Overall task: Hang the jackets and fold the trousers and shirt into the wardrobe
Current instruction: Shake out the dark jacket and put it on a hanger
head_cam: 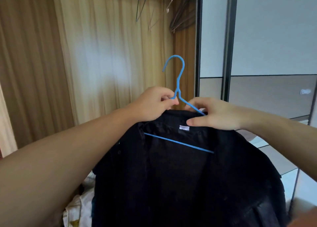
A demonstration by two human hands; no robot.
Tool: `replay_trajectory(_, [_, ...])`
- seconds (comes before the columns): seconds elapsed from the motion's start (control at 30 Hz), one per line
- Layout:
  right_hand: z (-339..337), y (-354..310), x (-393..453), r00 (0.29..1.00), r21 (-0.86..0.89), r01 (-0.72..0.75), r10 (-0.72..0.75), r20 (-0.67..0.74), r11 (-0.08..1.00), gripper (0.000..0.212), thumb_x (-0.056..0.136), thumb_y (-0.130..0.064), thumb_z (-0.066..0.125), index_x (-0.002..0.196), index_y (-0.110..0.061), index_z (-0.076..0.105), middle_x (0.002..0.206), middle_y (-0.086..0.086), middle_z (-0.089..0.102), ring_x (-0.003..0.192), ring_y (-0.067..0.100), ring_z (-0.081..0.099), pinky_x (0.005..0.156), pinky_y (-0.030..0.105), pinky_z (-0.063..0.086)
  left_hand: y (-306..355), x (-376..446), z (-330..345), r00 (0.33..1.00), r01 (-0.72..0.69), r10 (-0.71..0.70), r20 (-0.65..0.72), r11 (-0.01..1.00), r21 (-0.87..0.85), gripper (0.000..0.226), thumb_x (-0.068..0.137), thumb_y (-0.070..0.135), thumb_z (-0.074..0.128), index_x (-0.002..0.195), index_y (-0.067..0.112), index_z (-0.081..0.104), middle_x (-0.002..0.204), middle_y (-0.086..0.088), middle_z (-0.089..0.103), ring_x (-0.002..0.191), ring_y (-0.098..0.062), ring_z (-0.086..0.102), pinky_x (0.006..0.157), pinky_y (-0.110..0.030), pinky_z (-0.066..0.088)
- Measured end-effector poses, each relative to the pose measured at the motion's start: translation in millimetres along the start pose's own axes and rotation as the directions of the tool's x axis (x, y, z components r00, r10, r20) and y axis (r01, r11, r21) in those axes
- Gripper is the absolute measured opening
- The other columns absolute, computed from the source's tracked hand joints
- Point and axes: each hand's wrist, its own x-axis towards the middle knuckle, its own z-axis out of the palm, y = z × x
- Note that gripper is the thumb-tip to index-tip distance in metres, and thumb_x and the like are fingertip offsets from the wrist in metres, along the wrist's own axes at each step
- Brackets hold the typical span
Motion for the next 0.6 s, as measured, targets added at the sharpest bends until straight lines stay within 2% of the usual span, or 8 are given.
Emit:
replay_trajectory(0.1, [-7.5, 11.4, -12.9, 0.997, 0.049, -0.075, 0.073, 0.04, 0.996, 0.014, 0.089, -0.039, 0.064, 0.102, -0.033, 0.067, 0.097, -0.014, 0.072, 0.092, 0.005, 0.068, 0.087, 0.026, 0.051, 1.5, 6.5, -12.2, 0.994, 0.003, 0.0, -0.11, 0.999, 0.033, 0.025, 0.094, 0.021, 0.062, 0.069, 0.015, 0.063, 0.067, -0.003, 0.063, 0.061, -0.01, 0.058, 0.064, -0.025, 0.044])
replay_trajectory(0.2, [-16.4, 3.6, -18.8, 1.0, 0.087, -0.027, 0.027, -0.007, 0.996, 0.009, 0.09, -0.045, 0.061, 0.093, -0.043, 0.069, 0.091, -0.019, 0.073, 0.085, -0.002, 0.068, 0.081, 0.023, 0.051, 5.9, 12.2, -24.8, 0.986, 0.008, 0.004, -0.164, 0.997, 0.072, 0.03, 0.094, 0.022, 0.06, 0.064, 0.022, 0.059, 0.06, 0.009, 0.057, 0.053, -0.002, 0.045, 0.058, -0.017, 0.036])
replay_trajectory(0.33, [-19.0, -13.9, -17.9, 0.998, 0.071, -0.011, 0.016, -0.061, 0.997, 0.032, 0.093, -0.049, 0.053, 0.097, -0.021, 0.069, 0.092, -0.001, 0.074, 0.086, 0.013, 0.07, 0.084, 0.03, 0.055, 9.0, 21.9, -37.1, 0.975, 0.024, 0.008, -0.221, 0.99, 0.142, 0.025, 0.096, 0.029, 0.057, 0.079, 0.015, 0.068, 0.077, 0.002, 0.069, 0.071, -0.013, 0.058, 0.075, -0.03, 0.045])
replay_trajectory(0.37, [-18.8, -18.8, -16.1, 0.995, 0.102, -0.01, 0.019, -0.096, 0.995, 0.036, 0.094, -0.048, 0.051, 0.096, -0.017, 0.069, 0.089, 0.001, 0.074, 0.08, 0.013, 0.071, 0.08, 0.026, 0.055, 8.9, 24.0, -38.5, 0.966, 0.037, 0.005, -0.259, 0.987, 0.156, 0.026, 0.096, 0.031, 0.056, 0.082, 0.013, 0.067, 0.08, 0.002, 0.069, 0.074, -0.014, 0.059, 0.079, -0.033, 0.047])
replay_trajectory(0.43, [-20.4, -32.2, -11.6, 0.98, 0.155, -0.021, 0.051, -0.192, 0.988, 0.042, 0.095, -0.047, 0.051, 0.093, -0.009, 0.068, 0.079, 0.006, 0.072, 0.067, 0.013, 0.068, 0.061, 0.019, 0.05, 9.1, 26.6, -40.6, 0.93, 0.065, -0.002, -0.369, 0.985, 0.159, 0.027, 0.097, 0.033, 0.054, 0.086, 0.012, 0.067, 0.081, -0.001, 0.068, 0.08, -0.019, 0.059, 0.084, -0.041, 0.049])
replay_trajectory(0.47, [-22.6, -39.2, -8.2, 0.972, 0.156, -0.018, 0.054, -0.229, 0.988, 0.044, 0.095, -0.046, 0.052, 0.092, -0.004, 0.066, 0.079, 0.012, 0.07, 0.065, 0.017, 0.066, 0.058, 0.022, 0.047, 8.8, 25.5, -41.0, 0.903, 0.085, -0.015, -0.43, 0.986, 0.144, 0.024, 0.097, 0.032, 0.055, 0.091, 0.015, 0.069, 0.084, 0.001, 0.068, 0.084, -0.019, 0.059, 0.086, -0.044, 0.049])
replay_trajectory(0.53, [-29.7, -52.2, -0.2, 0.959, 0.139, 0.002, 0.037, -0.279, 0.99, 0.045, 0.094, -0.043, 0.053, 0.093, 0.001, 0.065, 0.089, 0.021, 0.07, 0.076, 0.03, 0.069, 0.065, 0.03, 0.048, 1.9, 20.0, -41.7, 0.839, 0.164, -0.036, -0.543, 0.968, 0.189, 0.02, 0.095, 0.035, 0.057, 0.109, 0.026, 0.069, 0.104, 0.008, 0.068, 0.101, -0.018, 0.058, 0.093, -0.039, 0.046])
replay_trajectory(0.6, [-39.9, -64.1, 6.6, 0.952, 0.149, 0.004, 0.042, -0.304, 0.989, 0.043, 0.093, -0.04, 0.054, 0.09, 0.001, 0.065, 0.089, 0.021, 0.07, 0.081, 0.033, 0.069, 0.071, 0.036, 0.052, -10.4, 7.6, -38.8, 0.77, 0.305, -0.074, -0.634, 0.915, 0.263, 0.035, 0.092, 0.04, 0.059, 0.126, 0.035, 0.056, 0.128, 0.01, 0.054, 0.12, -0.018, 0.046, 0.099, -0.035, 0.035])
